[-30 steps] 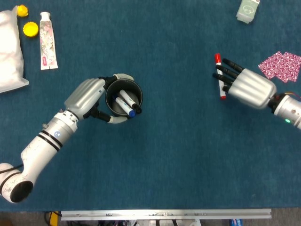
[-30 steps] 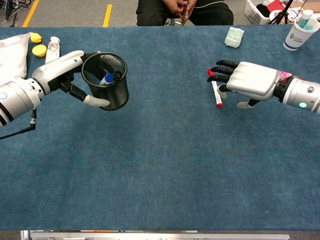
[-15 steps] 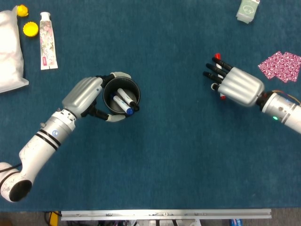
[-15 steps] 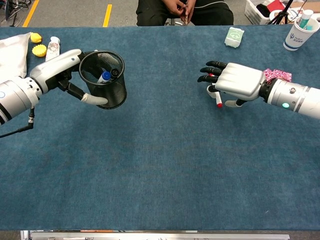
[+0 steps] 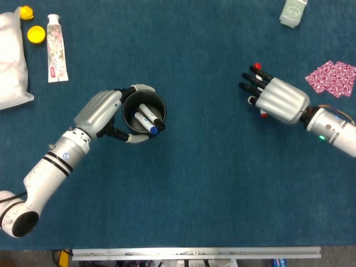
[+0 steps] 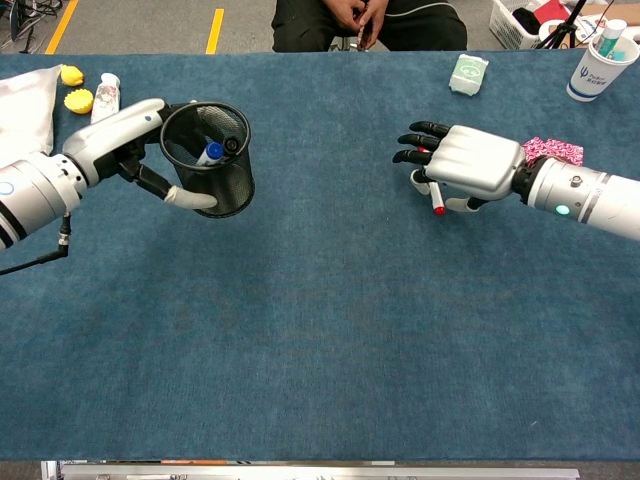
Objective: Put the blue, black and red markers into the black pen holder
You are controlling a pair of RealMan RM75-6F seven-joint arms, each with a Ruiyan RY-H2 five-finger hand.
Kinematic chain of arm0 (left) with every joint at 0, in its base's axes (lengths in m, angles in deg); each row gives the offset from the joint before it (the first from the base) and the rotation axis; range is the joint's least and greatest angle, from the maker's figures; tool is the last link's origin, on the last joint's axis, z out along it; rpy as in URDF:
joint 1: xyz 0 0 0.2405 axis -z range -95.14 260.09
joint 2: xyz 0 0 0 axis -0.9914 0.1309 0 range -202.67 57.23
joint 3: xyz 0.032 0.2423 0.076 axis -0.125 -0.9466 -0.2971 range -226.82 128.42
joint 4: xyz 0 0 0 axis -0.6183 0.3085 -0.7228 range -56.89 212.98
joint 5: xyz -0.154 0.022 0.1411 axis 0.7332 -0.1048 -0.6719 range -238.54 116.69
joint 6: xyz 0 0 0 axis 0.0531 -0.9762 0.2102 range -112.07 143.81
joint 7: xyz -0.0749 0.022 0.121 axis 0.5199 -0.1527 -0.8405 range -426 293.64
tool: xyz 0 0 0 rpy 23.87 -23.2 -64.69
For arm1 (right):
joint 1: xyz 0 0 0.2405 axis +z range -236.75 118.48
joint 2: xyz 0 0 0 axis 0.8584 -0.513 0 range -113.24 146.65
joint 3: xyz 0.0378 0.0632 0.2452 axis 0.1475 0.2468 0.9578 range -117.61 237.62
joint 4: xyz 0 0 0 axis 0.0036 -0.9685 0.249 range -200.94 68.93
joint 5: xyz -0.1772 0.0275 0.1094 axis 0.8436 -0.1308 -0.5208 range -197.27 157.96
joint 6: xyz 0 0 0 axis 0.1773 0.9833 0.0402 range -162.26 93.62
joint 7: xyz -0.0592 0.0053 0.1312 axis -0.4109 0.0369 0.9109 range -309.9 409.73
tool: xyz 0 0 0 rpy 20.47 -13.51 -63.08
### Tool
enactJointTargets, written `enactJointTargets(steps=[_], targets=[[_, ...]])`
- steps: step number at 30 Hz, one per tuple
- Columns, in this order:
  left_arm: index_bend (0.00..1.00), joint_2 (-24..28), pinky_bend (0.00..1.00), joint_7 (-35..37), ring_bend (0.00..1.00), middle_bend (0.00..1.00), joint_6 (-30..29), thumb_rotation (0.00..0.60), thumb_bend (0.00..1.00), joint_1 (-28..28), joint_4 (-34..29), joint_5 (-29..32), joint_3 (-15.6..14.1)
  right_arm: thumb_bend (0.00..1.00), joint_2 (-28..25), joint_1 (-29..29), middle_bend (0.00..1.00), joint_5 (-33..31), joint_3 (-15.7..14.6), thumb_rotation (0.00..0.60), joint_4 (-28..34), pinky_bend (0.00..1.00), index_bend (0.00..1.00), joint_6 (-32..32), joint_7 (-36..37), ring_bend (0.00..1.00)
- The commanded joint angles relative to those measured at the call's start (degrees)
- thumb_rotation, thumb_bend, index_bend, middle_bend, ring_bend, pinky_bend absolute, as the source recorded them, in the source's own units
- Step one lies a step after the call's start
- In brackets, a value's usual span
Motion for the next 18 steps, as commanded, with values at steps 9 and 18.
enactJointTargets(steps=[9, 18], targets=[[0.2, 0.2, 0.28, 0.4, 0.32, 0.41, 0.0, 0.571, 0.14, -0.1, 0.0, -0.2, 0.0, 0.26, 1.7, 0.0, 0.17, -0.6, -0.4, 0.6, -2.5, 0.0, 0.53, 0.1, 0.0, 0.0], [0.2, 0.1, 0.28, 0.7, 0.32, 0.41, -0.1, 0.572, 0.14, -0.2, 0.2, -0.5, 0.0, 0.26, 2.7, -0.4, 0.18, -1.4, -0.5, 0.6, -4.1, 0.0, 0.55, 0.3, -0.1, 0.0]])
